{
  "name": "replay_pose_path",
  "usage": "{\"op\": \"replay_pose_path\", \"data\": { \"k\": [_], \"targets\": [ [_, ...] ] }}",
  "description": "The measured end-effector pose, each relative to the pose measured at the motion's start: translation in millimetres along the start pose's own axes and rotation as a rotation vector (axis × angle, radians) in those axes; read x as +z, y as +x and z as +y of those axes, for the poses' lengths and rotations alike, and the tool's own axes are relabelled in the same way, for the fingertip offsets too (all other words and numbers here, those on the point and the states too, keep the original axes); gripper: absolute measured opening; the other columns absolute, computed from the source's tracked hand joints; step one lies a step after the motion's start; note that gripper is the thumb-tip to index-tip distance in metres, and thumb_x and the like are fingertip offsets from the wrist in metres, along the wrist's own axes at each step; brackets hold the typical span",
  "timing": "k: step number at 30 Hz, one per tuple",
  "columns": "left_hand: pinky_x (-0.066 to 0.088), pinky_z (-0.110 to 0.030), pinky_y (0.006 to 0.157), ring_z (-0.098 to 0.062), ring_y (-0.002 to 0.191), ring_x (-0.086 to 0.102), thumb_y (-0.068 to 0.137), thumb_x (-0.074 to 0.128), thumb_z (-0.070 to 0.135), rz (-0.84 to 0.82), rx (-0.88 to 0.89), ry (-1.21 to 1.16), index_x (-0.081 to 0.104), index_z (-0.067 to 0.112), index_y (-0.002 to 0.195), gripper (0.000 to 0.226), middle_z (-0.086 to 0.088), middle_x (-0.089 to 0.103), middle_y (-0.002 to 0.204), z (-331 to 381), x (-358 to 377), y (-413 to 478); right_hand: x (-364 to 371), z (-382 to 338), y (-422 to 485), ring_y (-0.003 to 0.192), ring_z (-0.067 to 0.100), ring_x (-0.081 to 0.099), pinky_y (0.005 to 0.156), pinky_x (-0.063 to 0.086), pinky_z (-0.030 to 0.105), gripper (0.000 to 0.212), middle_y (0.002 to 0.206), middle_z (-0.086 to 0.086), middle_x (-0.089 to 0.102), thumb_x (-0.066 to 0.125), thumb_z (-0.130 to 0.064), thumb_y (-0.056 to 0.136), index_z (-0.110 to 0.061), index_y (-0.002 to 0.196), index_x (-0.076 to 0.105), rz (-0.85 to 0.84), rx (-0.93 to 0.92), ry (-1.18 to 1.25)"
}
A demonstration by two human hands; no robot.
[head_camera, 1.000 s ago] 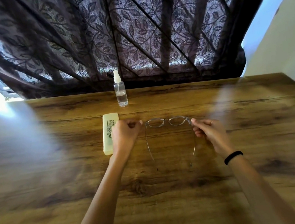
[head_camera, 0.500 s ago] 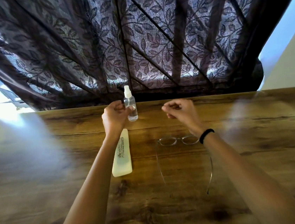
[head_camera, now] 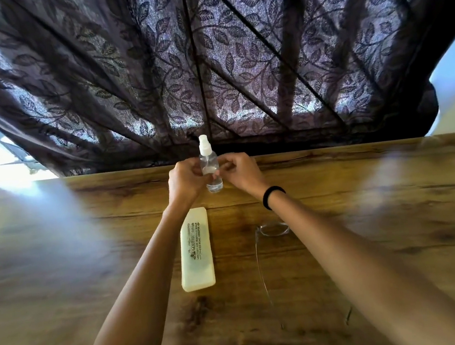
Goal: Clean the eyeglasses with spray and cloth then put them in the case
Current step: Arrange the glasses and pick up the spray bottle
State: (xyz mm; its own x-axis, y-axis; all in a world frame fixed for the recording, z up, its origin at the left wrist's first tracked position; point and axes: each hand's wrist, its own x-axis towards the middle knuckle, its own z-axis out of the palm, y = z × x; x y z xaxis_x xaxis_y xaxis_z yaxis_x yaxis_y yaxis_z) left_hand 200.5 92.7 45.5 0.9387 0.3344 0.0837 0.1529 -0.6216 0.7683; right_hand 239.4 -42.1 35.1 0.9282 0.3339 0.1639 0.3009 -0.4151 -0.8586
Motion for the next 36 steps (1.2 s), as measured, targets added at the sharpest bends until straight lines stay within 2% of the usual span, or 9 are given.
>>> {"op": "replay_pose_path", "data": {
  "k": [3,8,12,15,20,25,28,31,36],
  "targets": [
    [0.050,-0.029,0.073,-0.018,0.083,0.066,0.068,0.081,0.027,0.038,0.037,0.012,0.070,0.015,0.101,0.037,-0.006,0.072,0.090,9.0,3.0,-2.8,-4.9,-2.9,-6.3,0.087,0.017,0.065,0.078,0.054,0.030,0.026,0.098,0.011,0.070,0.068,-0.016,0.082,-0.008,0.107,0.066,0.051,-0.006,0.042],
    [0.050,-0.029,0.068,-0.018,0.081,0.067,0.069,0.079,0.030,0.027,0.160,0.038,0.071,0.019,0.102,0.035,-0.006,0.073,0.086,46.7,23.8,-20.0,-43.4,5.0,-28.3,0.078,0.008,0.061,0.067,0.049,0.014,0.026,0.094,0.007,0.070,0.068,-0.015,0.083,-0.009,0.108,0.065,0.158,-0.001,0.004],
    [0.052,-0.034,0.067,-0.021,0.080,0.067,0.070,0.077,0.030,0.000,0.251,0.017,0.071,0.018,0.097,0.030,-0.006,0.073,0.082,87.3,50.0,-38.3,-85.7,11.5,-56.9,0.076,0.008,0.061,0.069,0.050,0.021,0.026,0.084,0.000,0.067,0.068,-0.014,0.082,-0.012,0.108,0.066,0.307,0.019,-0.057],
    [0.053,-0.038,0.071,-0.022,0.082,0.068,0.070,0.077,0.031,-0.076,0.314,-0.038,0.071,0.017,0.100,0.033,-0.007,0.073,0.083,112.5,69.9,-55.6,-121.9,15.8,-84.6,0.079,0.011,0.063,0.072,0.050,0.023,0.027,0.086,0.000,0.069,0.070,-0.015,0.080,-0.012,0.107,0.067,0.374,0.022,-0.110],
    [0.054,-0.033,0.079,-0.010,0.087,0.068,0.066,0.082,0.025,-0.279,0.401,-0.174,0.070,0.016,0.108,0.044,-0.002,0.074,0.092,132.8,97.4,-87.4,-164.7,27.5,-135.5,0.071,0.005,0.059,0.063,0.043,0.003,0.026,0.082,-0.002,0.066,0.072,-0.017,0.078,-0.009,0.103,0.068,0.413,0.061,-0.135],
    [0.052,-0.018,0.076,-0.004,0.086,0.067,0.063,0.084,0.027,-0.434,0.415,-0.171,0.068,0.016,0.110,0.051,-0.003,0.074,0.090,133.4,115.1,-109.2,-177.5,42.0,-177.4,0.085,0.023,0.065,0.079,0.052,0.034,0.030,0.091,0.010,0.070,0.071,-0.012,0.079,-0.005,0.107,0.066,0.392,0.140,-0.066],
    [0.044,-0.002,0.067,-0.003,0.084,0.066,0.064,0.083,0.024,-0.496,0.398,-0.154,0.067,0.015,0.113,0.052,-0.004,0.074,0.092,131.6,120.5,-118.3,-176.8,47.9,-192.8,0.088,0.029,0.066,0.078,0.052,0.033,0.030,0.092,0.014,0.070,0.070,-0.007,0.079,0.000,0.108,0.065,0.389,0.150,-0.031],
    [0.042,0.001,0.064,-0.006,0.085,0.066,0.066,0.082,0.023,-0.515,0.387,-0.140,0.066,0.013,0.114,0.052,-0.006,0.073,0.095,129.7,123.5,-125.5,-174.3,50.7,-202.3,0.088,0.031,0.065,0.078,0.052,0.037,0.030,0.092,0.017,0.070,0.069,-0.006,0.079,0.001,0.107,0.065,0.395,0.159,-0.024],
    [0.041,0.001,0.064,-0.007,0.088,0.067,0.066,0.082,0.023,-0.532,0.379,-0.123,0.065,0.012,0.116,0.054,-0.007,0.073,0.097,125.0,127.7,-133.0,-169.6,54.4,-213.3,0.081,0.021,0.065,0.074,0.052,0.027,0.033,0.092,0.013,0.070,0.069,-0.007,0.079,-0.001,0.110,0.064,0.393,0.171,0.006]
  ]
}}
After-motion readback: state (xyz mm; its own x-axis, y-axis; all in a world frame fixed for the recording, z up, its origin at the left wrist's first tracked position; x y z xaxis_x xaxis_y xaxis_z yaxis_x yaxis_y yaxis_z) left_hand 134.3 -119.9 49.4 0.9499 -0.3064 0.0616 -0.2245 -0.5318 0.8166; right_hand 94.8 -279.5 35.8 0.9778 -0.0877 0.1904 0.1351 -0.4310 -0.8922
